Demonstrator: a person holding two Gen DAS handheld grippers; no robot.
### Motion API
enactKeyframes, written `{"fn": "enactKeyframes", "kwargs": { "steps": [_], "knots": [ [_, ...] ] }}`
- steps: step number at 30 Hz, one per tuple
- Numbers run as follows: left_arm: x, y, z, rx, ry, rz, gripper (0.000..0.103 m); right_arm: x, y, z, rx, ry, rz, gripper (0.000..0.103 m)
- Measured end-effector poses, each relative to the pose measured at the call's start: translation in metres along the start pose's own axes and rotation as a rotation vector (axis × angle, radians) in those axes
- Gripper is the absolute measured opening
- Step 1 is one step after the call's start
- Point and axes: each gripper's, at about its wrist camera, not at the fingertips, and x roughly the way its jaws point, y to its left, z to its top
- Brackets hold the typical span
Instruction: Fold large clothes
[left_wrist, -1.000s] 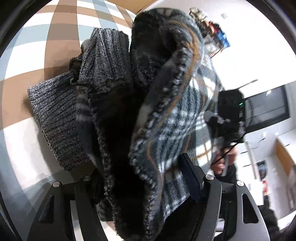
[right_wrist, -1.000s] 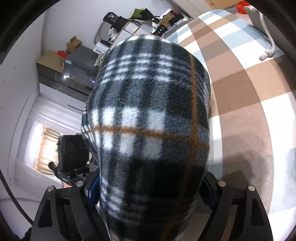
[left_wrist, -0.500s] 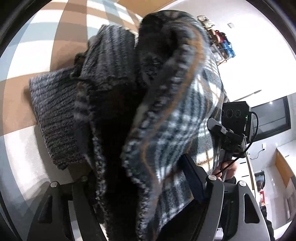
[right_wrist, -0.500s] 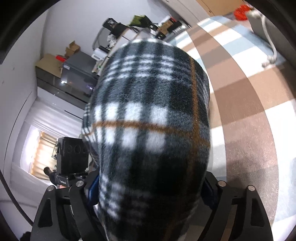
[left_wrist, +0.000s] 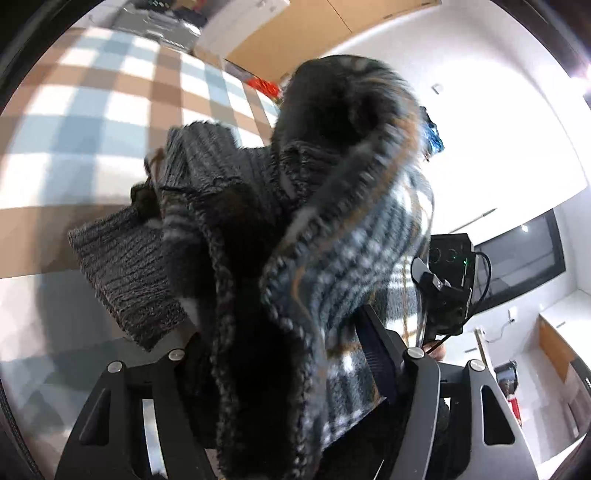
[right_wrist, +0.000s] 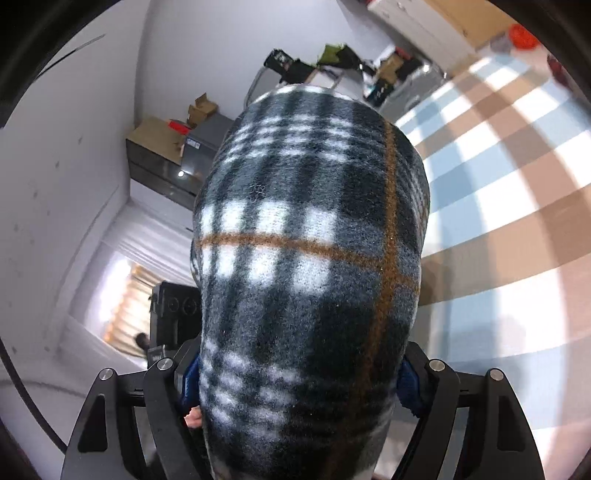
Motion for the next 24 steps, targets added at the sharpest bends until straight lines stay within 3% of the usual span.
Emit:
{"fn": "enactKeyframes", "kwargs": {
  "steps": [3,9,15,20,24],
  "knots": [
    [-0.043,-0.010,-0.004,0.001,-0.045,0.068,0.062,0.034,0.028,0.007,-0.019,0.030,0.039,0.081],
    [-0.149,-0.006,0.002,-0.049,-0.178,0.124,0.062,0.119,0.111,0.019,-0.107,0.107,0.113,0.081],
    [-0.260,0.035,0.000,-0.125,-0.294,0.222,0.063,0.233,0.179,0.016,-0.158,0.218,0.168,0.081],
    [-0.312,0.083,-0.031,-0.247,-0.375,0.292,0.063,0.336,0.188,-0.013,-0.067,0.329,0.210,0.081],
    [-0.330,0.146,-0.053,-0.360,-0.386,0.343,0.063,0.413,0.179,-0.049,-0.040,0.399,0.160,0.081]
  ]
}}
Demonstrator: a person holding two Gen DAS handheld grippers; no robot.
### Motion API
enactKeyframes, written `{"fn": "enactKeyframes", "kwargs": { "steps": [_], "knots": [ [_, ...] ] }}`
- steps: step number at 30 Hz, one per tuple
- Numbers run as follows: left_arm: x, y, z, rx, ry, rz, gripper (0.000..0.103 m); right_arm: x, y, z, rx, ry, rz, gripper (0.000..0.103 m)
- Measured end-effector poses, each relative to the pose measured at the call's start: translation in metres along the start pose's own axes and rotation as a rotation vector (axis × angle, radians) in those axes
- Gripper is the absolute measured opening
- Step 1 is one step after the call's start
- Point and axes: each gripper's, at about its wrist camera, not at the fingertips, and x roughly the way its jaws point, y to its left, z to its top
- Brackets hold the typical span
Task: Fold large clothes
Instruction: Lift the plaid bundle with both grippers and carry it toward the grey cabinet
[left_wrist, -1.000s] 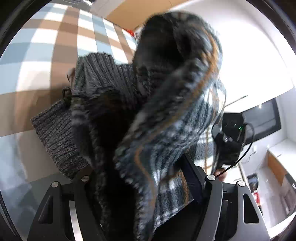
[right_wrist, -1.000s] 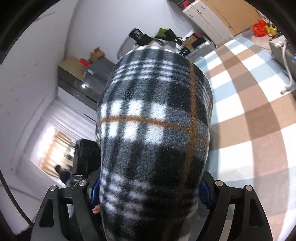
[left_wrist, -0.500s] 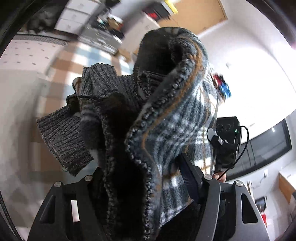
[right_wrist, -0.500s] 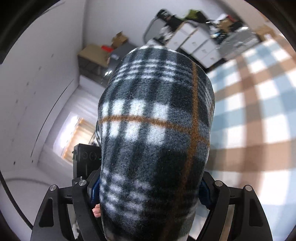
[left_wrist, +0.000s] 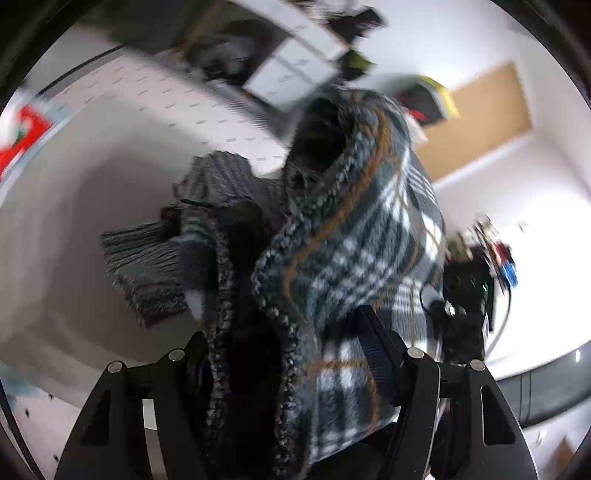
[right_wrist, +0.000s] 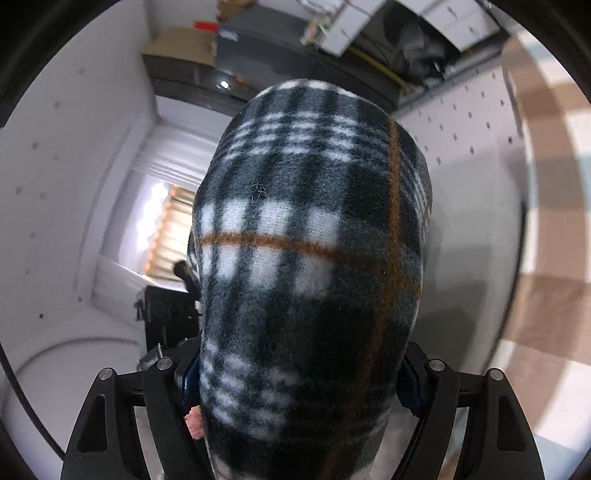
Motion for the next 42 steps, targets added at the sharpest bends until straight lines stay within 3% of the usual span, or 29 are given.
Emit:
{"fn": "enactKeyframes", "kwargs": {
  "steps": [1,3,6,9,12,14,16,20,22,25,29,35,36,39,42],
  "knots": [
    [0.010,0.000,-0.018,-0.031,0.007,0.005,0.062,0.018,-0.007,-0.005,0.005,0.023,-0.039,0.081],
    [0.015,0.031,-0.019,-0.102,0.005,-0.006,0.062,0.039,-0.016,-0.016,-0.007,0.072,-0.128,0.088],
    [0.008,0.055,-0.024,-0.139,-0.008,-0.089,0.062,0.043,-0.011,-0.028,-0.081,0.114,-0.186,0.091],
    [-0.020,0.054,-0.029,-0.089,-0.109,-0.013,0.062,0.032,0.001,-0.032,-0.152,0.154,-0.276,0.091],
    [-0.048,0.052,-0.037,-0.086,-0.166,0.009,0.062,0.023,0.005,-0.028,-0.194,0.196,-0.344,0.091],
    [-0.067,0.041,-0.045,-0.044,-0.210,0.037,0.062,0.022,0.020,-0.029,-0.288,0.193,-0.432,0.091],
    [-0.068,0.038,-0.053,0.015,-0.228,0.028,0.062,0.019,0.044,-0.034,-0.447,0.198,-0.543,0.091],
    [-0.060,0.010,-0.060,0.147,-0.266,-0.001,0.062,0.009,0.078,-0.042,-0.614,0.146,-0.614,0.091],
    [-0.050,-0.013,-0.071,0.234,-0.273,-0.037,0.063,0.011,0.090,-0.043,-0.635,0.136,-0.607,0.085],
    [-0.015,-0.024,-0.076,0.337,-0.218,-0.003,0.063,0.020,0.108,-0.028,-0.662,0.099,-0.574,0.074],
    [0.033,0.006,-0.075,0.305,-0.136,0.119,0.063,0.043,0.135,-0.018,-0.748,0.066,-0.574,0.074],
    [0.038,0.043,-0.075,0.241,-0.190,0.079,0.062,0.106,0.134,-0.004,-0.793,0.175,-0.656,0.074],
    [0.036,0.044,-0.076,0.247,-0.190,0.082,0.062,0.124,0.130,-0.001,-0.789,0.218,-0.683,0.068],
    [0.037,0.048,-0.074,0.274,-0.188,0.099,0.062,0.174,0.103,0.004,-0.748,0.375,-0.836,0.035],
    [0.038,0.046,-0.070,0.279,-0.208,0.105,0.062,0.198,0.084,0.004,-0.694,0.440,-0.891,0.036]
  ]
}}
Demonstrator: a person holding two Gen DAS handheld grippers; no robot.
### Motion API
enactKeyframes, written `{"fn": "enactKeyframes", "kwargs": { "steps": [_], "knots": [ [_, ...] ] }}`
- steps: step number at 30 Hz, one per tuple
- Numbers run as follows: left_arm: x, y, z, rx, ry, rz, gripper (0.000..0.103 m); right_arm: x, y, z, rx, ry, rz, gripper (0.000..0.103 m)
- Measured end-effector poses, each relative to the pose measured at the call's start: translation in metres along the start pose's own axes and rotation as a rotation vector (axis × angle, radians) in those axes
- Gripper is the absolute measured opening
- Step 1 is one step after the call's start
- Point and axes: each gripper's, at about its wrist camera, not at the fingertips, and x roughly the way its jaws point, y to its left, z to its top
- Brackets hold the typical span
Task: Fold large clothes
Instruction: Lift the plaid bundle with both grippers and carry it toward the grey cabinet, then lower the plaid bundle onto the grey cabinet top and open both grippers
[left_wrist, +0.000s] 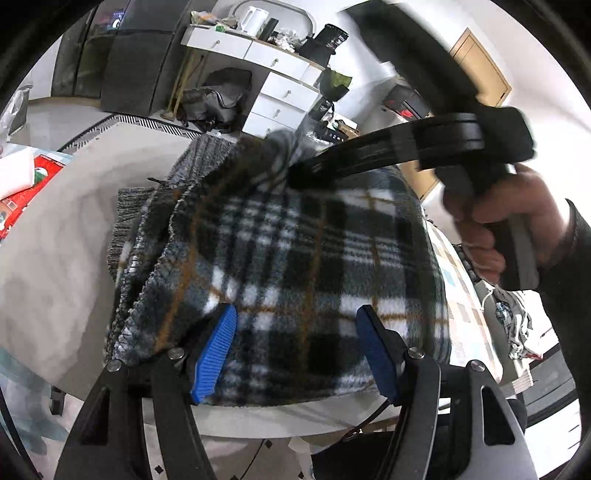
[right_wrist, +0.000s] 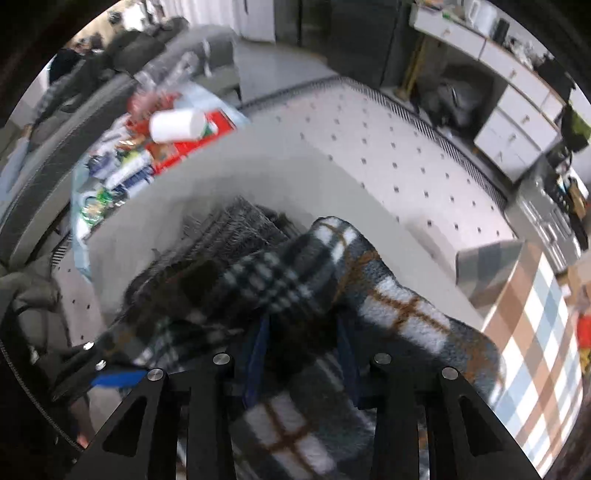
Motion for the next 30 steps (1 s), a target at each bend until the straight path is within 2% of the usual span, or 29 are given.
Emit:
{"fn": "enactKeyframes", "kwargs": {
  "steps": [4,7,10,11,13,14,17,22,24,26,27,30],
  "knots": [
    [0.005,0.002,0.000,0.000,-0.039,0.020,0.062,0.017,0.006,0.006,0.015,0.037,-0.015,0.036],
    [0.006,0.002,0.001,0.001,-0.047,0.029,0.062,0.016,0.006,0.008,0.031,0.028,-0.020,0.038],
    [-0.001,-0.005,0.001,0.001,-0.043,0.038,0.062,-0.004,0.003,0.006,0.054,-0.032,0.016,0.040],
    [-0.004,-0.008,-0.001,0.007,-0.042,0.048,0.062,-0.021,-0.002,0.000,0.072,-0.088,0.059,0.041],
    [-0.010,-0.021,-0.002,0.047,-0.057,0.115,0.062,-0.052,-0.015,-0.019,0.137,-0.193,0.136,0.061],
    [-0.012,-0.025,-0.005,0.064,-0.065,0.139,0.063,-0.062,-0.018,-0.026,0.161,-0.216,0.151,0.064],
    [-0.029,-0.047,-0.010,0.109,-0.125,0.239,0.063,-0.111,-0.026,-0.069,0.192,-0.357,0.200,0.069],
    [-0.064,-0.085,-0.025,0.111,-0.224,0.325,0.063,-0.171,-0.022,-0.169,0.199,-0.640,0.226,0.102],
    [-0.077,-0.104,-0.036,0.122,-0.267,0.358,0.064,-0.183,-0.018,-0.207,0.200,-0.739,0.218,0.103],
    [-0.083,-0.117,-0.043,0.126,-0.297,0.392,0.077,-0.192,-0.012,-0.241,0.201,-0.816,0.225,0.103],
    [-0.086,-0.124,-0.049,0.126,-0.316,0.409,0.080,-0.195,-0.008,-0.257,0.209,-0.857,0.229,0.103],
    [-0.093,-0.143,-0.064,0.139,-0.352,0.437,0.082,-0.201,0.008,-0.294,0.228,-0.913,0.191,0.103]
  ]
}}
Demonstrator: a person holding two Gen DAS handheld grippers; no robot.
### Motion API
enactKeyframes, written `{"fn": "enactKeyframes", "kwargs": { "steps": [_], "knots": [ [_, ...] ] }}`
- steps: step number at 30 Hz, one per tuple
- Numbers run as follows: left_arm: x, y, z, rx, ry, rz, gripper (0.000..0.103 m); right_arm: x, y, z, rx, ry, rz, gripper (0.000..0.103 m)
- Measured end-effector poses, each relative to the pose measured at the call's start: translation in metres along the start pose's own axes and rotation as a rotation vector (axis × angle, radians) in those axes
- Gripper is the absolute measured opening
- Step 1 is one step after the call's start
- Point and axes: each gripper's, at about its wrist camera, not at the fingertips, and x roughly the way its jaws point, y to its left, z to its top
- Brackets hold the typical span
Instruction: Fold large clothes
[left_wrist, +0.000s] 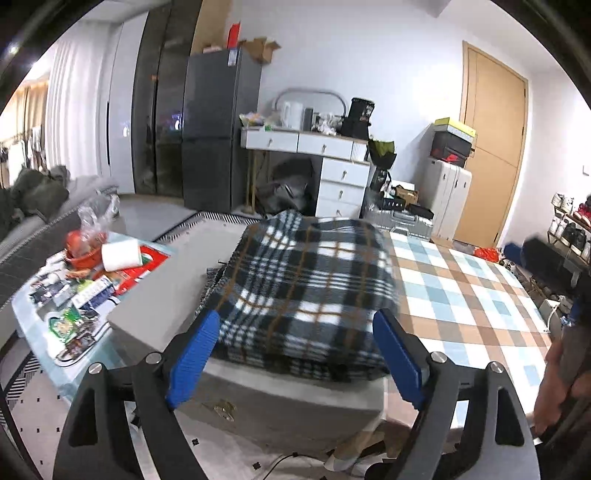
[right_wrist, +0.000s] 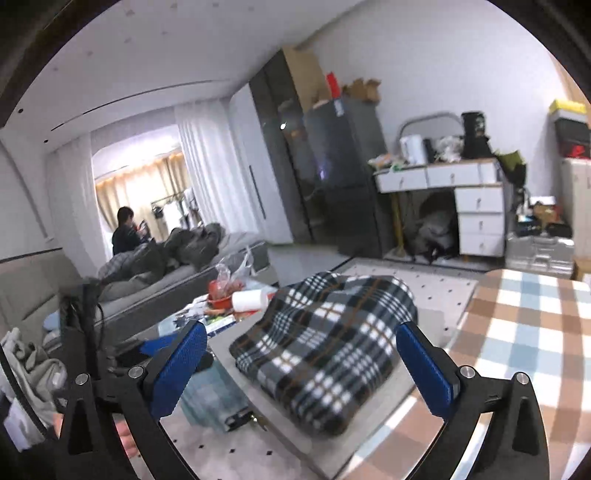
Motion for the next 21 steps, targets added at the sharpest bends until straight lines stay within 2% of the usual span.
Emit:
{"fn": "enactKeyframes", "kwargs": {
  "steps": [3,4,5,7,9,11,13,18,21],
  "knots": [
    [-0.019,-0.012,-0.005,-0.008,-0.042,0.083,0.082,-0.029,0.008,-0.023,0.005,-0.094,0.027,0.103],
    [-0.028,-0.018,-0.007,-0.010,-0.071,0.104,0.086,-0.039,0.009,-0.033,0.004,-0.145,0.026,0.103],
    [-0.036,-0.023,-0.009,-0.013,-0.095,0.114,0.099,-0.050,0.007,-0.044,-0.007,-0.200,0.013,0.103],
    [-0.047,-0.029,-0.013,-0.012,-0.123,0.126,0.102,-0.062,0.006,-0.071,-0.048,-0.291,-0.051,0.103],
    [-0.056,-0.035,-0.018,0.001,-0.159,0.133,0.102,-0.062,0.001,-0.088,-0.064,-0.300,-0.085,0.103],
    [-0.060,-0.041,-0.021,0.031,-0.188,0.157,0.102,-0.063,-0.009,-0.086,0.016,-0.269,-0.072,0.103],
    [-0.060,-0.044,-0.023,0.045,-0.203,0.166,0.102,-0.068,-0.016,-0.089,0.065,-0.312,-0.072,0.103],
    [-0.055,-0.047,-0.025,0.047,-0.212,0.199,0.102,-0.078,-0.009,-0.093,0.043,-0.282,-0.111,0.103],
    [-0.055,-0.053,-0.026,0.059,-0.227,0.195,0.102,-0.094,0.004,-0.095,0.005,-0.297,-0.111,0.103]
  ]
}}
